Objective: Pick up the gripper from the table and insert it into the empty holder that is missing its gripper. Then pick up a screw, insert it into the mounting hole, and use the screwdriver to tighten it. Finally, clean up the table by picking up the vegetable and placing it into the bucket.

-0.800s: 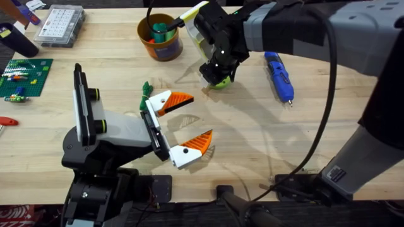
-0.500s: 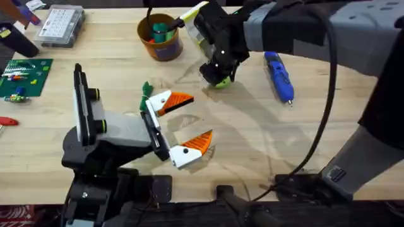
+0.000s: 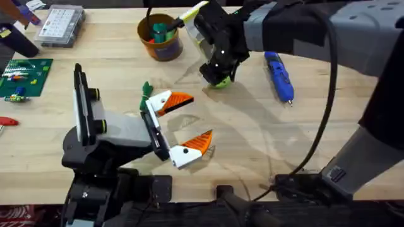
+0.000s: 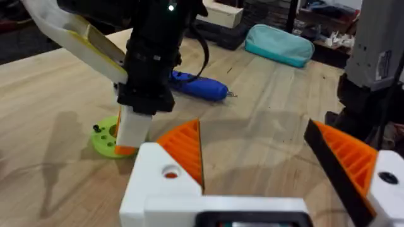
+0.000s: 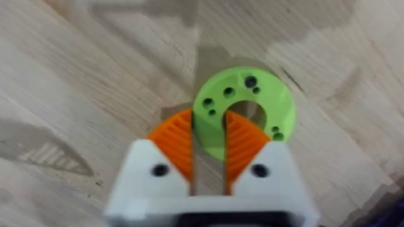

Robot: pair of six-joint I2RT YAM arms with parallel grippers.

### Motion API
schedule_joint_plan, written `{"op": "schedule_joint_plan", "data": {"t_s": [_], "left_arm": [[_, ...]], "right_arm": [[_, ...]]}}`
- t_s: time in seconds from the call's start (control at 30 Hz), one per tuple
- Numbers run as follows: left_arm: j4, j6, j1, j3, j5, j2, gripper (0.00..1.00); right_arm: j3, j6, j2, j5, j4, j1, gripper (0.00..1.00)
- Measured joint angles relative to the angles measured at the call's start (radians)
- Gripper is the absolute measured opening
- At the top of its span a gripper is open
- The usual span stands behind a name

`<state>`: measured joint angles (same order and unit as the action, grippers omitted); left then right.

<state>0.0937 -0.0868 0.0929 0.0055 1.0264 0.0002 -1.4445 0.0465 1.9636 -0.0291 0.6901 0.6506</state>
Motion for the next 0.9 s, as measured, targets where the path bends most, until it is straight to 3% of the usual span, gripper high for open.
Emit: {"op": "schedule_joint_plan", "data": {"t_s": [0.03,0.07,0.13,0.43,0.9], "left_arm": [[0.000,0.000,0.000,0.000,0.000,0.000,0.986],[0.000,0.000,0.000,0.000,0.000,0.000,0.986],[0.000,0.000,0.000,0.000,0.000,0.000,0.986],[0.000,0.000,0.000,0.000,0.000,0.000,0.986],[0.000,0.000,0.000,0.000,0.000,0.000,0.986]], "right_arm": [[0.000,-0.001,0.000,0.001,0.001,0.000,0.667],[0.000,0.002,0.000,0.002,0.000,0.000,0.773],[0.000,0.003,0.000,0.006,0.001,0.000,0.871],[0.000,0.003,-0.006,0.012,0.020,0.001,0.988],[-0.067,0.003,-0.047,0.011,-0.028,-0.007,0.996]]}}
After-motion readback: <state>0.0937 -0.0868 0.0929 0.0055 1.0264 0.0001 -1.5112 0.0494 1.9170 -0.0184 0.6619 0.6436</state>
